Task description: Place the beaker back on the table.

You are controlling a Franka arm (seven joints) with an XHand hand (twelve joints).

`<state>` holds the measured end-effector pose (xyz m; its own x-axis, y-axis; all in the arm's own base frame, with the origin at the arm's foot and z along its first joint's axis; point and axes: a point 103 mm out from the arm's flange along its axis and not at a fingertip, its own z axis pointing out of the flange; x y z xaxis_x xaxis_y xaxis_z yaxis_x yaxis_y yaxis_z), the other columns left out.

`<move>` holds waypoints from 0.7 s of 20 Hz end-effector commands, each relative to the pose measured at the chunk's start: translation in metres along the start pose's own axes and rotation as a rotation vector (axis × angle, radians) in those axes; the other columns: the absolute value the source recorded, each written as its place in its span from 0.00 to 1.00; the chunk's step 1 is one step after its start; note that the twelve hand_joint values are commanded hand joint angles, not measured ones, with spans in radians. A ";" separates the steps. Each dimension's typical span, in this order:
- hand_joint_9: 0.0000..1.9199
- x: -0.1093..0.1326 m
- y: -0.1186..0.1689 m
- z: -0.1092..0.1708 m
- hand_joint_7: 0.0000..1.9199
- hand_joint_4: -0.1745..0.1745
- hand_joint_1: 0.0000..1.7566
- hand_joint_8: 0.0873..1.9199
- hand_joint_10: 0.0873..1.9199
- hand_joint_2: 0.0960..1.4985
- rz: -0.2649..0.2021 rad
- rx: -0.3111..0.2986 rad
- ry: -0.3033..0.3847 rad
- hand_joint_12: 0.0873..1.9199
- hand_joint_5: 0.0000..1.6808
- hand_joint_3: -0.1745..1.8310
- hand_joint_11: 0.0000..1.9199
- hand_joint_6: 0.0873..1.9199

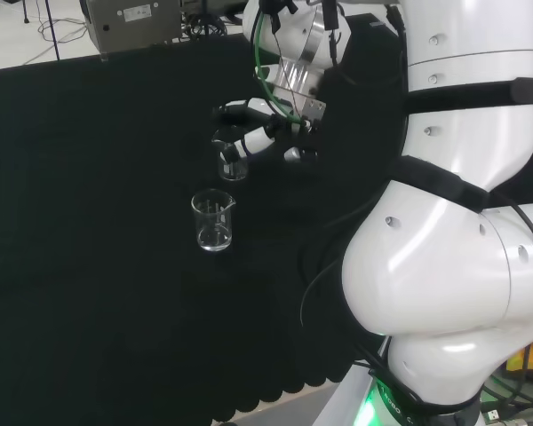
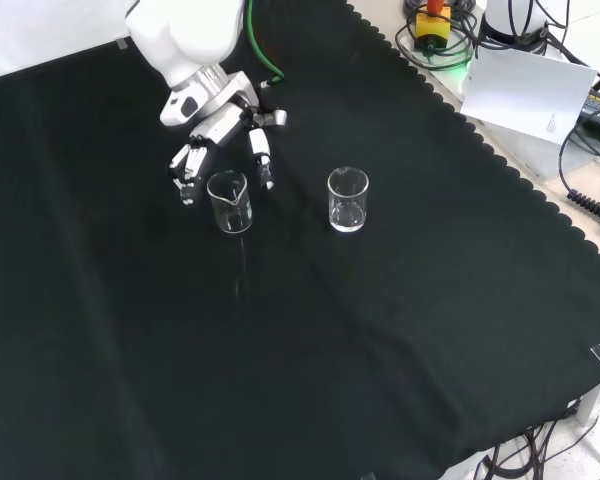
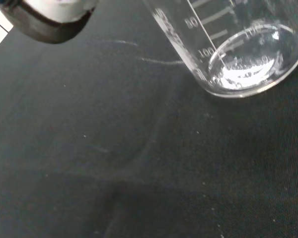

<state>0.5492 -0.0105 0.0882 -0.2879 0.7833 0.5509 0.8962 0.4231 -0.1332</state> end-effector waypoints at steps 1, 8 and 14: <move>0.21 0.030 -0.037 -0.044 0.15 0.36 0.39 0.00 0.00 0.43 0.039 -0.042 -0.052 0.64 0.16 0.20 0.00 0.00; 0.21 0.056 -0.092 -0.077 0.15 0.35 0.38 0.00 0.00 0.43 0.142 -0.099 -0.082 0.64 0.15 0.19 0.00 0.00; 0.22 0.068 -0.134 -0.089 0.15 0.35 0.37 0.00 0.00 0.44 0.211 -0.132 -0.104 0.65 0.15 0.19 0.00 0.00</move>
